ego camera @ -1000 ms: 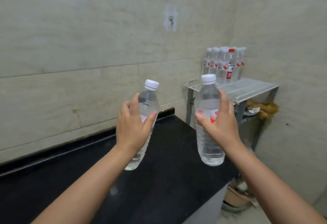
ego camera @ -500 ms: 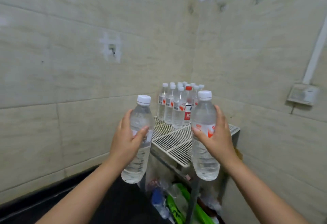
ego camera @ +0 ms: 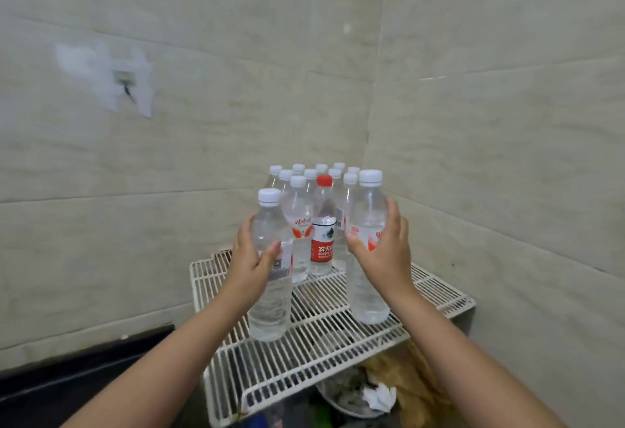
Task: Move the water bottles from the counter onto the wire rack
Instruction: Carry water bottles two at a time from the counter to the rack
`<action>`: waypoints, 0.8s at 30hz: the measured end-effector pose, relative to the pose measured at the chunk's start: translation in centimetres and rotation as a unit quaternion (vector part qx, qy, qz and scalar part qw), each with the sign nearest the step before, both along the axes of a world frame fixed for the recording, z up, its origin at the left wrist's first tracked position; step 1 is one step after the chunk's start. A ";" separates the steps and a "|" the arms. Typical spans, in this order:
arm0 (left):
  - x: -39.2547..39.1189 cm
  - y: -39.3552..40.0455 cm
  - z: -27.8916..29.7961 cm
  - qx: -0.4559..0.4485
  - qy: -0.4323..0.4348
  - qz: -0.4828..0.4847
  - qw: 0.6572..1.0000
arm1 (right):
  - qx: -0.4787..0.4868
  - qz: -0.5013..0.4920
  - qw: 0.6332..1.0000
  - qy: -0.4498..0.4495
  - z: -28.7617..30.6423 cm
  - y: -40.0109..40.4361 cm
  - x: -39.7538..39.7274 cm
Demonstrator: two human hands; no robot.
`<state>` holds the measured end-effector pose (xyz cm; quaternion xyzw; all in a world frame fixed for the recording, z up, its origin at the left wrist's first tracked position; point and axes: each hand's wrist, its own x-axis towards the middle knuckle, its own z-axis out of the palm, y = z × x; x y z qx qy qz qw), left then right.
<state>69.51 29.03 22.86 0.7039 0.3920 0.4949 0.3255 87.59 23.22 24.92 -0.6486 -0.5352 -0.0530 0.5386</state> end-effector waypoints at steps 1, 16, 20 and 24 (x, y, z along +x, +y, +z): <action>1.3 0.2 -0.1 -0.004 0.003 0.012 1.000 | 0.000 0.011 1.000 0.006 -0.2 1.2 1.0; 8.5 7.4 -0.8 0.005 0.039 0.039 0.998 | -0.007 0.059 0.997 0.044 -3.5 13.4 4.2; 9.3 8.1 -1.8 0.039 0.032 0.061 0.997 | -0.002 0.048 0.999 0.025 -4.9 14.1 3.9; 9.3 8.3 -2.2 0.058 0.014 0.076 0.995 | -0.011 0.091 0.996 0.021 -4.9 13.9 4.3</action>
